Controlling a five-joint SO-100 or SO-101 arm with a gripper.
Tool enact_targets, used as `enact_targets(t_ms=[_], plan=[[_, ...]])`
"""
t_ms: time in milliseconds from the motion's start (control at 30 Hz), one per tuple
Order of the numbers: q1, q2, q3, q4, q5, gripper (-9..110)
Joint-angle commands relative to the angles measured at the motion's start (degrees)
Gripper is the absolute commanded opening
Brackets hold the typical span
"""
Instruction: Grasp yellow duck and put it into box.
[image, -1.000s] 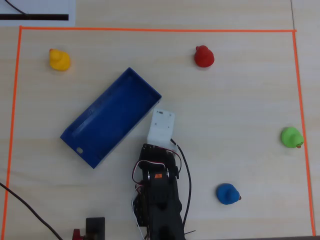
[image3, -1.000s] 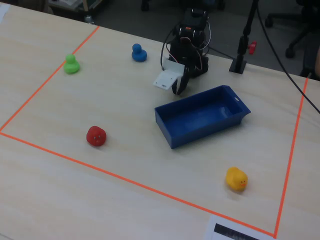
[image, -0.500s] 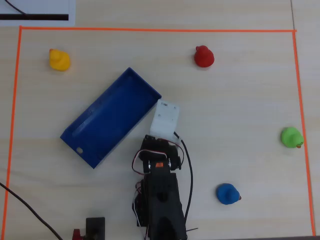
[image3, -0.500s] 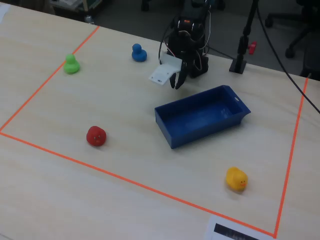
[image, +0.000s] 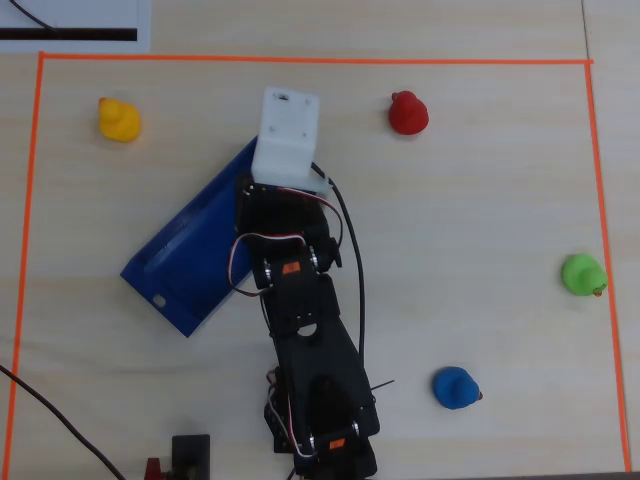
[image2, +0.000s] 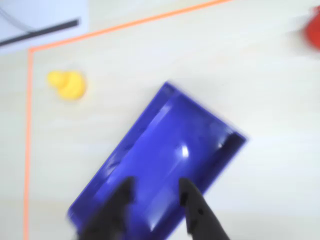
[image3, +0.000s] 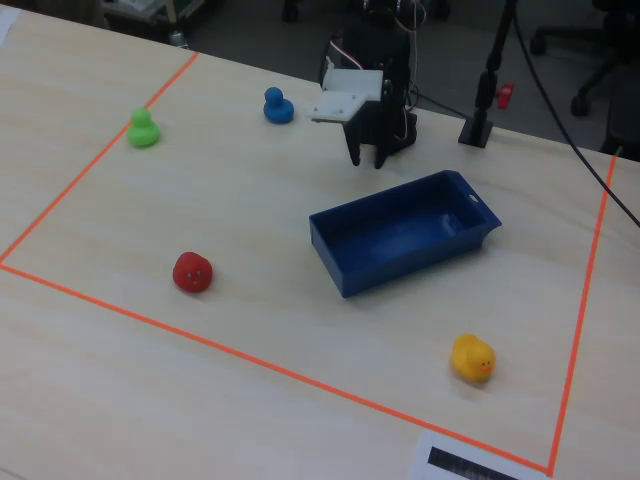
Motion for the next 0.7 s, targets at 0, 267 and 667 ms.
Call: enact_targets(t_ms=[0, 267, 667], plan=[[-5.80, -4.92, -5.45, -2.20, 0.62, 24], [-5.27, -15.29, -0.53, -37.97, -6.24, 29], [-9.05, -19.34, 27.25, -89.65, -28.13, 35]])
